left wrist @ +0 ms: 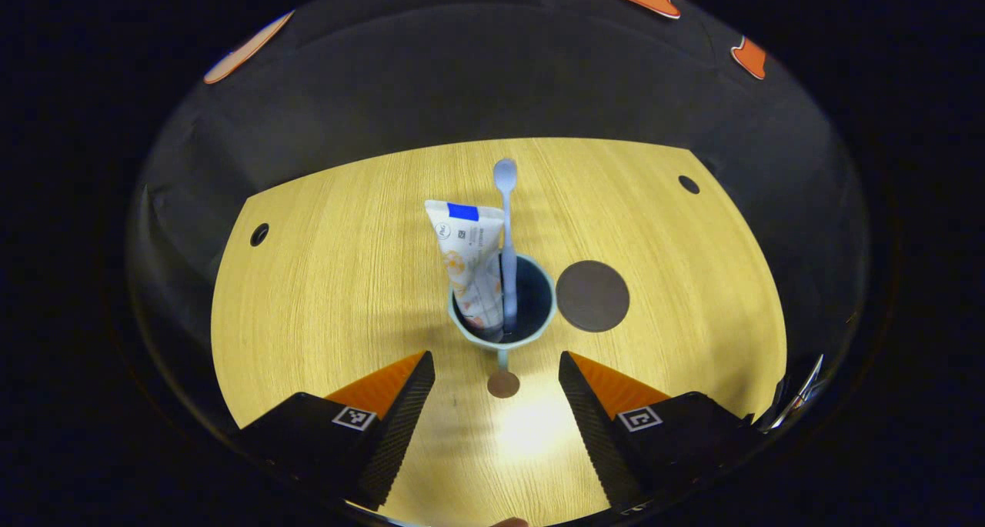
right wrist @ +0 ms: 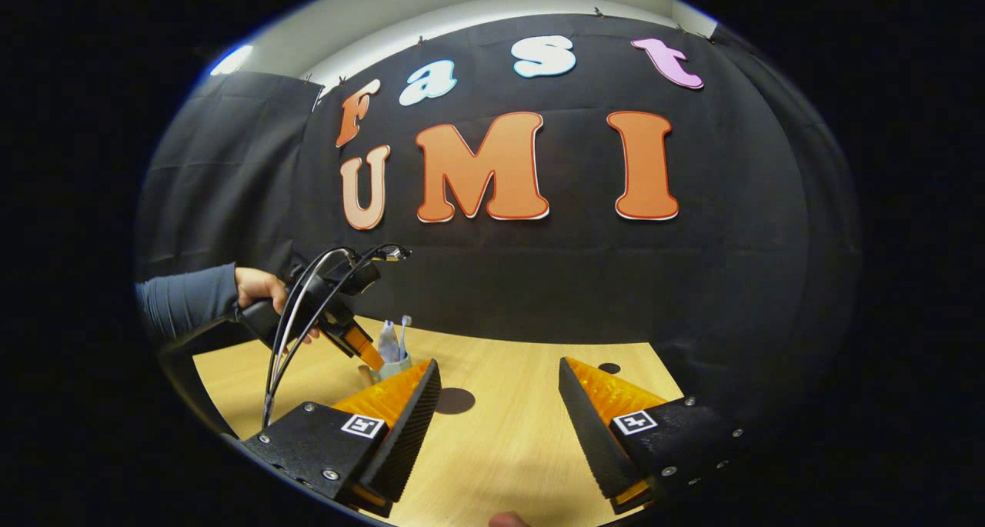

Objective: Put the toothbrush and toothpaste on the desktop into the cup, then pick up the cup and place it on the coaster on the desktop.

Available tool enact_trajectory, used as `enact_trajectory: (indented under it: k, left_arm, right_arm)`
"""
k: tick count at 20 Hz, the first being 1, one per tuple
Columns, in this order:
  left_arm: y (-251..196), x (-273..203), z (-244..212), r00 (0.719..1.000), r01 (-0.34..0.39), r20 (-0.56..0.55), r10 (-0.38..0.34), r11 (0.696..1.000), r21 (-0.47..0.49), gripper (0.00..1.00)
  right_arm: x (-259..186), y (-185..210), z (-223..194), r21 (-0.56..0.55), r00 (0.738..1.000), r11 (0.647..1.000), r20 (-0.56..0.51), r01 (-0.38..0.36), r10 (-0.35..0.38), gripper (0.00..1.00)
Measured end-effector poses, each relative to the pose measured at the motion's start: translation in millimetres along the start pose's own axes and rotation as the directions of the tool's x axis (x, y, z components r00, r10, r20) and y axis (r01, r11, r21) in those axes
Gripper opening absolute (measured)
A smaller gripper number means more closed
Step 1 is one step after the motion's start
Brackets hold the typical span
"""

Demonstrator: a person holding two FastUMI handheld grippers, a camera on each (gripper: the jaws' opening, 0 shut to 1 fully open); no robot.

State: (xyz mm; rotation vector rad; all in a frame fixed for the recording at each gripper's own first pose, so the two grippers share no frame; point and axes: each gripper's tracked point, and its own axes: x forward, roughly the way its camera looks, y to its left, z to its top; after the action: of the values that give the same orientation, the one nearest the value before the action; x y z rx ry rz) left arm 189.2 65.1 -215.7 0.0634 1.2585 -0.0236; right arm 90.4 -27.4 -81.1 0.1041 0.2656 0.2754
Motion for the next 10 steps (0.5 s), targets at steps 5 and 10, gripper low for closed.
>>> enact_trajectory:
  k: [5, 10]
  left_arm:
    - [2, 37, -7, 0.996, -0.005, -0.084, 0.005, 1.0, -0.009, 0.9]
    - [0, 61, -18, 0.988, -0.027, -0.152, 0.025, 1.0, -0.008, 0.71]
  right_arm:
    - [-5, 5, -14, 0.019, 1.0, 1.0, -0.023, -0.011, 0.012, 0.92]
    - [-6, 6, -23, 0.044, 0.999, 0.999, -0.033, -0.005, 0.006, 0.92]
